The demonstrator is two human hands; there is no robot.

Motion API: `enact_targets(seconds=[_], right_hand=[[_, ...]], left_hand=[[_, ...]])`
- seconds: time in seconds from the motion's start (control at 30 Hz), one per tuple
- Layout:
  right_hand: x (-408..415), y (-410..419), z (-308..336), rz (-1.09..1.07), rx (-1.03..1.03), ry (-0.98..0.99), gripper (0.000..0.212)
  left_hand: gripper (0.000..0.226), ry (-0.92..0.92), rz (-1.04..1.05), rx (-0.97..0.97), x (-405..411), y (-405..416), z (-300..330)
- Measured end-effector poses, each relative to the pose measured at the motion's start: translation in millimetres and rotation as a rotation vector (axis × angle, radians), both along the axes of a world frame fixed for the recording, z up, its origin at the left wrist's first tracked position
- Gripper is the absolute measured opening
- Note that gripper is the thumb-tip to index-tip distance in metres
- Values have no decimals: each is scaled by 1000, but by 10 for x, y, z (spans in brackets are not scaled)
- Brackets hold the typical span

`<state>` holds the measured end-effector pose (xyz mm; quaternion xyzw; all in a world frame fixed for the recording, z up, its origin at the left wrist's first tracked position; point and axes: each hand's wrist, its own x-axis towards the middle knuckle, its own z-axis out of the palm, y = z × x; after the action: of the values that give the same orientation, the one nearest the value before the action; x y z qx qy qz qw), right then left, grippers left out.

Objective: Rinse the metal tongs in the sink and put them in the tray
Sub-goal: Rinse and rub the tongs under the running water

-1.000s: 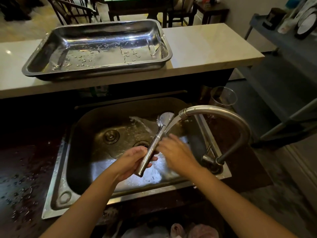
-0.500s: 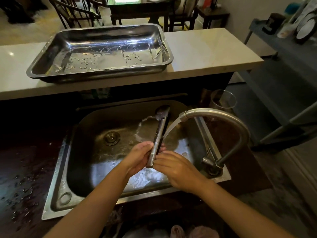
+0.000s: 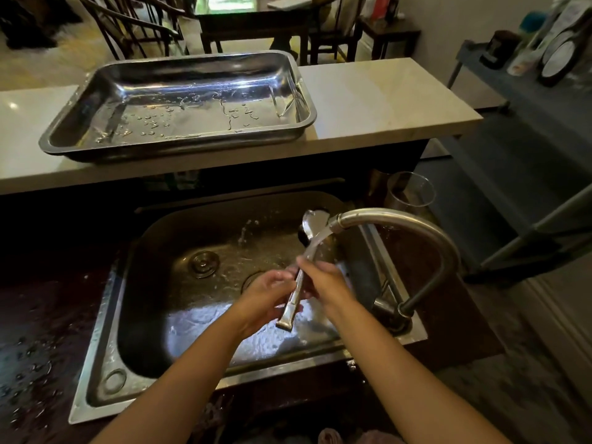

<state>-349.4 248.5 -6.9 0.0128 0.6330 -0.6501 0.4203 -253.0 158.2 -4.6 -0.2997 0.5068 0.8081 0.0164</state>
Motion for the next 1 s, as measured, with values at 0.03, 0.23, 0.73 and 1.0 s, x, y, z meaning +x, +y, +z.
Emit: enact_targets(seconds=[0.03, 0.23, 0.73, 1.0], right_hand=[[40, -12, -41, -4, 4, -4, 12], [196, 10, -303, 78, 58, -71, 11], [-409, -109, -330, 7, 328, 443, 23], [-360, -220, -290, 12, 344, 480, 54]], left_hand=[[14, -33, -18, -7, 32, -13, -8], [16, -179, -139, -29, 322, -93, -87], [13, -169, -260, -16, 531, -220, -12], [14, -175, -231, 25, 544, -257, -24]])
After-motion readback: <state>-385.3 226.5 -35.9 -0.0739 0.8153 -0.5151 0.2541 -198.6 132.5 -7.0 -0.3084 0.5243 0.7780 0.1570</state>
